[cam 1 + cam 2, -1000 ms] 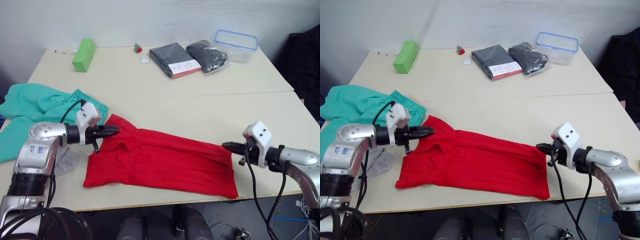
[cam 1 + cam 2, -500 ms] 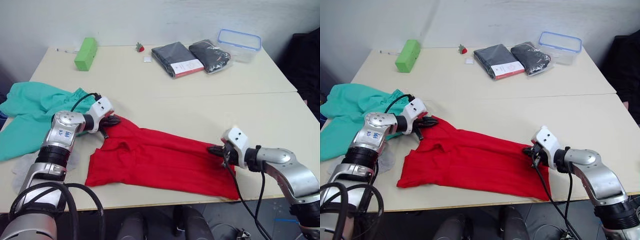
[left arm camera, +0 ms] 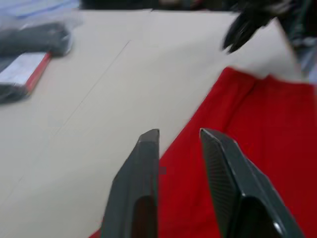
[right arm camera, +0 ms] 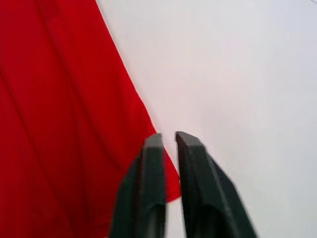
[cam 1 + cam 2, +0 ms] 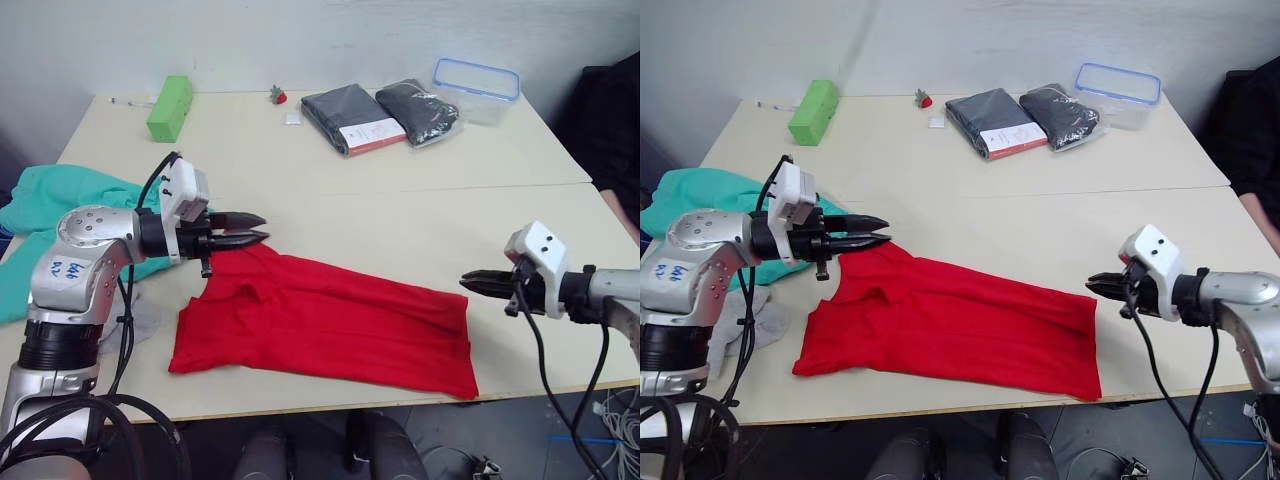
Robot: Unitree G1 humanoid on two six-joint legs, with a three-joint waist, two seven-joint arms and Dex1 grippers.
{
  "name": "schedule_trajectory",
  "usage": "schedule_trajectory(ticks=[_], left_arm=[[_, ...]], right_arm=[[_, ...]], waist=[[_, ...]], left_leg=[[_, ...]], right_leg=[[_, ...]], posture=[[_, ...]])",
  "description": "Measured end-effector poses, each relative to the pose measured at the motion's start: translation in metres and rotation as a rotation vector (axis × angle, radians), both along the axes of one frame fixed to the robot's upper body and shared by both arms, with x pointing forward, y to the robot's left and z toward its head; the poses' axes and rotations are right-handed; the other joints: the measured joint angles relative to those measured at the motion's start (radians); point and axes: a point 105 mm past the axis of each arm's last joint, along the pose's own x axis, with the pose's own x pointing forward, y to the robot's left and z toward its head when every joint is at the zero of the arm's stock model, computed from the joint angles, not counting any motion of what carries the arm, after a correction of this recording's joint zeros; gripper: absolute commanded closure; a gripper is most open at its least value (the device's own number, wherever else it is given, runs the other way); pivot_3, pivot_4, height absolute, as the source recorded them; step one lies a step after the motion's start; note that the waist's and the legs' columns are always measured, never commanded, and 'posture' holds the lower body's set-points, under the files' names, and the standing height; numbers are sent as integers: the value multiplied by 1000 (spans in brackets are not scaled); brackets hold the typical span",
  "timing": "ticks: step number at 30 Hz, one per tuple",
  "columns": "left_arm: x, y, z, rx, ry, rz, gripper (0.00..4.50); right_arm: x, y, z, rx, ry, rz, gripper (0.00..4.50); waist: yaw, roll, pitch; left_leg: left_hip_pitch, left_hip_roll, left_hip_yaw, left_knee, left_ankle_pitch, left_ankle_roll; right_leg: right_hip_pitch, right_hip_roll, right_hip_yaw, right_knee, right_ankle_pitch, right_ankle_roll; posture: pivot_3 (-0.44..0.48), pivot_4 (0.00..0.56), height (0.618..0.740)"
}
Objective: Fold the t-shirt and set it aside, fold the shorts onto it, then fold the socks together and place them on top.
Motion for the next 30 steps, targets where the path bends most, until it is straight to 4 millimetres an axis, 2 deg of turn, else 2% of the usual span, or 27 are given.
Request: schedule_trajectory(ticks=[4, 7, 8, 9, 14, 18, 23, 26, 28, 30], left_arm=[[-30, -24, 9, -26, 56, -155, 1030], [-40, -31, 9, -19, 64, -212, 75], [-42, -32, 9, -16, 63, -220, 0], [-43, -33, 9, -11, 60, -226, 0], [-46, -32, 7, 20, 40, -245, 0], [-42, -30, 4, 47, 1, -223, 0], [-41, -28, -4, 75, -5, -207, 0], [-40, -28, -5, 80, -16, -207, 0], [-40, -28, -5, 80, -19, -207, 0], [-40, -28, -5, 81, -24, -203, 0]], right_arm=[[5, 5, -9, -3, 81, 40, 1600], [6, 9, -18, -26, 134, 70, 576], [6, 11, -20, -30, 143, 77, 224], [7, 13, -23, -30, 152, 82, 72], [11, 18, -36, -43, 182, 73, 72], [16, 17, -37, -49, 171, 53, 986], [18, 16, -38, -51, 170, 41, 2693], [17, 17, -39, -58, 177, 50, 3850], [16, 20, -40, -63, 185, 74, 4466], [19, 24, -38, -84, 184, 106, 4491]], waist=[[-4, 1, 0], [-7, 1, 1], [-7, 1, 1], [-8, 1, 1], [-9, 1, 1], [-10, 1, 1], [-10, 1, 1], [-9, 1, 1], [-10, 1, 1], [-11, 1, 1]], left_leg=[[0, 0, 0, 0, 1, -1], [0, 0, 0, 0, 1, -1], [0, 0, 0, 0, 1, -1], [0, 0, 0, 0, 1, -1], [0, 0, 0, 0, 1, -2], [0, -1, 0, 0, 1, -2], [0, 0, 0, 0, 1, -2], [0, 0, 0, 0, 1, -2], [0, 0, 0, 0, 1, -2], [0, 0, 0, 0, 1, -2]], right_leg=[[0, 1, 0, 0, 0, 0], [0, 2, 0, 0, 0, 0], [0, 2, 0, 0, 0, 0], [0, 3, 0, 0, 0, 0], [0, 3, 0, 0, 0, 0], [0, 3, 0, 0, 0, 0], [0, 3, 0, 0, 0, -1], [0, 3, 0, 0, 0, -1], [0, 3, 0, 0, 0, -1], [0, 3, 0, 0, 0, 0]], posture=[[0, 150, 740], [0, 150, 740], [0, 150, 740], [0, 150, 740], [0, 150, 740], [0, 150, 740], [0, 150, 740], [0, 150, 740], [0, 150, 740], [0, 150, 740]])
